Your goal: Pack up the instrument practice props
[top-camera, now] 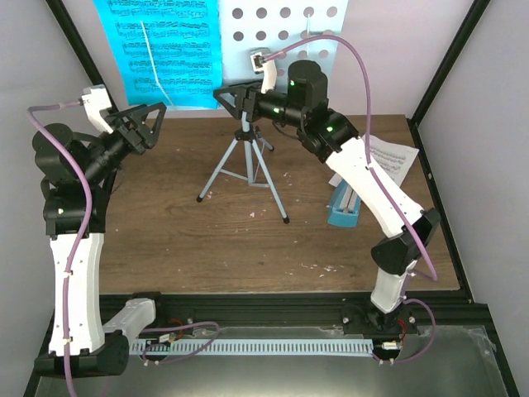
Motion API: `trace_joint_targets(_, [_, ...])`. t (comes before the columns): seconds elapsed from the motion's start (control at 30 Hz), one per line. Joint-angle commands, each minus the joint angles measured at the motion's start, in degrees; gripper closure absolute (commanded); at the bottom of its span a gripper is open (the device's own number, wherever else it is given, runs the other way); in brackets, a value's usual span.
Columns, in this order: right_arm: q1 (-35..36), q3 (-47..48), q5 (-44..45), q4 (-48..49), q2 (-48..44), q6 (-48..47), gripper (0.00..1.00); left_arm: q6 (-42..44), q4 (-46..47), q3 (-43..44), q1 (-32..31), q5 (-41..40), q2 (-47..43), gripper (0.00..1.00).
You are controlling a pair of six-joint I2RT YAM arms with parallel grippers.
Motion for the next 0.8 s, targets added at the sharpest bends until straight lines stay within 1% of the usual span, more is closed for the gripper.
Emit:
trace_joint_targets(0.0, [1.28, 5.31, 0.02, 0.59, 2.33, -0.19, 0.37, -0.41, 1.35, 1.71, -0.30, 0.31, 0.18, 0.27])
trace_joint_targets(0.1, [1.66, 6.87, 0.06, 1.31, 3.36, -0.18, 0.41, 2.15, -0.98, 3.32, -0.56, -3.47, 0.70, 0.28])
trace_joint_targets(0.17, [1.78, 7.97, 0.16, 1.88, 3.98, -0.15, 0.46, 3.62, -2.53, 5.02, -0.56, -5.50, 1.54, 0.29])
trace_joint_targets(0.37, [1.97, 10.73, 0.76, 2.44, 5.90, -0.18, 0.56, 3.85, -2.17, 8.76, -0.85, -4.77, 4.21, 0.31])
trace_joint_targets(0.43, [2.02, 11.01, 1.15, 2.62, 6.20, -0.08, 0.62, 3.21, -1.47, 9.59, -0.83, -4.32, 5.21, 0.33])
trace_joint_targets(0.53, [2.15, 10.97, 1.69, 2.96, 6.40, -0.28, 0.74, 1.70, 0.50, 10.73, -0.81, -3.25, 6.73, 0.38])
trace_joint_targets(0.63, [2.32, 10.95, 2.41, 2.86, 6.44, -1.03, 0.89, 0.91, 2.34, 12.53, -0.81, -2.93, 8.80, 0.44])
trace_joint_targets(0.73, [2.32, 11.01, 2.27, 2.65, 6.47, -1.38, 0.98, 1.17, 1.53, 15.57, -0.85, -2.68, 11.45, 0.48])
trace_joint_targets(0.77, [2.33, 11.02, 2.24, 2.62, 6.53, -1.46, 0.99, 1.19, 1.74, 16.15, -0.85, -2.71, 11.90, 0.49])
